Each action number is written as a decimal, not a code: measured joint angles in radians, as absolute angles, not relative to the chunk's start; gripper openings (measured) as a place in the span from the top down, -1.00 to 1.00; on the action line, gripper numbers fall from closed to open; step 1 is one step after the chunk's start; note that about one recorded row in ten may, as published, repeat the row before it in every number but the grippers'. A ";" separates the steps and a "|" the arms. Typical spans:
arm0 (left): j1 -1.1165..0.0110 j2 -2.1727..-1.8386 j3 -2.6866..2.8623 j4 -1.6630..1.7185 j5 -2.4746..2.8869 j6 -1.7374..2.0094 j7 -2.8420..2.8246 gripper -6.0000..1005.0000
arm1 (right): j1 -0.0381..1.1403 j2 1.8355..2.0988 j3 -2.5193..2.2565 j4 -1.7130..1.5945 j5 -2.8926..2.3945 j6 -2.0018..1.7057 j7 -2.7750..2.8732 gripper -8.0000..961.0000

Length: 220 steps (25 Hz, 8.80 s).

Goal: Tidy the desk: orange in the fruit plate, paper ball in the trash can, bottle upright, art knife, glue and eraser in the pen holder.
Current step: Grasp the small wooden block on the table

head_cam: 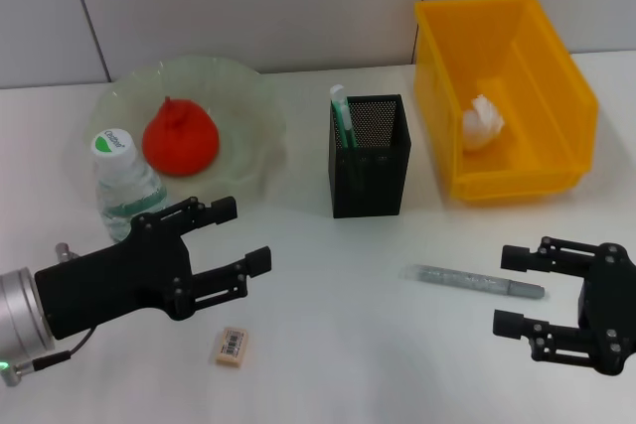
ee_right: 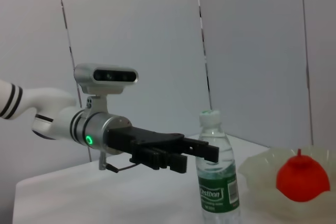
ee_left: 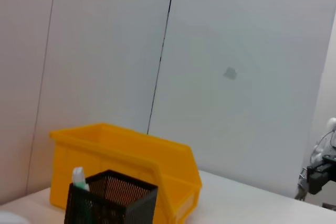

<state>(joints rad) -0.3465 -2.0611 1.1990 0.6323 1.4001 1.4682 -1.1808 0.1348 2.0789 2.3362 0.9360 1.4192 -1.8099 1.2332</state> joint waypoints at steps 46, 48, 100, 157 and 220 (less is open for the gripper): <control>-0.202 -2.069 1.516 1.676 2.168 1.365 -2.508 -0.36 | 0.105 2.079 2.517 0.779 1.323 -1.859 1.085 -0.45; -0.210 -2.069 1.542 1.701 2.237 1.372 -2.599 -0.36 | 0.107 2.079 2.517 0.778 1.326 -1.863 1.085 -0.45; -0.564 -2.080 1.798 1.500 2.624 1.464 -2.871 -0.55 | 0.173 2.071 2.566 0.673 1.327 -1.837 1.031 -0.45; -0.704 -2.080 1.892 1.304 2.607 1.440 -2.878 -0.54 | 0.210 2.068 2.566 0.612 1.321 -1.807 1.017 -0.45; -0.706 -2.080 1.929 1.278 2.623 1.423 -2.878 -0.46 | 0.221 2.071 2.595 0.603 1.319 -1.813 1.031 -0.45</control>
